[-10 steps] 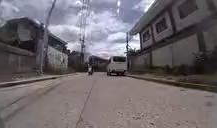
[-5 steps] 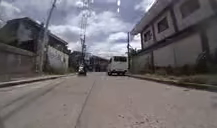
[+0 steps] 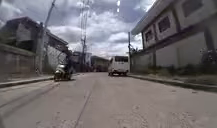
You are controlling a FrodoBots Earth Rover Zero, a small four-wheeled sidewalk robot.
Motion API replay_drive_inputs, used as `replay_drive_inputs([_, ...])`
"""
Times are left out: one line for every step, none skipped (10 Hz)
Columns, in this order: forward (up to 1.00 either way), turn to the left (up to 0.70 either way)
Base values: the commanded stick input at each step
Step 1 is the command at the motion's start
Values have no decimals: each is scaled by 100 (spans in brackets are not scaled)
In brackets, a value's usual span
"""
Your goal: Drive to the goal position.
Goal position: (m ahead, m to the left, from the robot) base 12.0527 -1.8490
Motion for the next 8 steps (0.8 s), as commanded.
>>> replay_drive_inputs([50, 0])
replay_drive_inputs([50, 0])
replay_drive_inputs([50, 0])
replay_drive_inputs([50, 0])
replay_drive_inputs([50, 0])
replay_drive_inputs([50, 0])
replay_drive_inputs([50, 0])
replay_drive_inputs([50, 0])
